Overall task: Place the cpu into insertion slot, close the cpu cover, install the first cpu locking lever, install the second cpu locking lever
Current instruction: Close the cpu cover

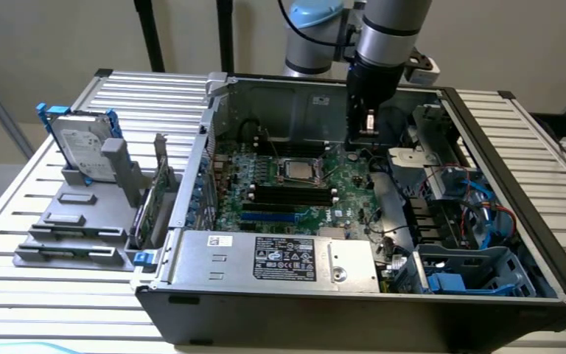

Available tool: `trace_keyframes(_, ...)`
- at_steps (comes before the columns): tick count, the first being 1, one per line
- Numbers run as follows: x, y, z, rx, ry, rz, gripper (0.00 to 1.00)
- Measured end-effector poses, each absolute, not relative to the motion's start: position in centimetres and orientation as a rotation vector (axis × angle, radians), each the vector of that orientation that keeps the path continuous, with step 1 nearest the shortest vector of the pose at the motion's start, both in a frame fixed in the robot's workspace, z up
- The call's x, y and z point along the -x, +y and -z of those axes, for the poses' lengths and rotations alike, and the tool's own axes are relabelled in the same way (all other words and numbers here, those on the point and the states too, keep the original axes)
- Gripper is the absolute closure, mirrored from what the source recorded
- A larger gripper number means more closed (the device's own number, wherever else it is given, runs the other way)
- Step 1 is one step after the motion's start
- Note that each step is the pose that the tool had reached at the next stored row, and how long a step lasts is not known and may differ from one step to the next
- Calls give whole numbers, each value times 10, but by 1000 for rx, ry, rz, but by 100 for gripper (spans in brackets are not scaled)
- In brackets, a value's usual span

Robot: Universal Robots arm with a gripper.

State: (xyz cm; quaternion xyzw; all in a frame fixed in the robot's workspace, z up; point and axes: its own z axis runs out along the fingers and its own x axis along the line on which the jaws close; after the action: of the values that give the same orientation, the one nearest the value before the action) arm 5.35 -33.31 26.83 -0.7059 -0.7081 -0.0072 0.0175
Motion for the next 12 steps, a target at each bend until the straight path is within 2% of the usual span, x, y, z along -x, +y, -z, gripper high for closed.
trace_keyframes(12,-60,-333,-250,2191,-2198,25,89)
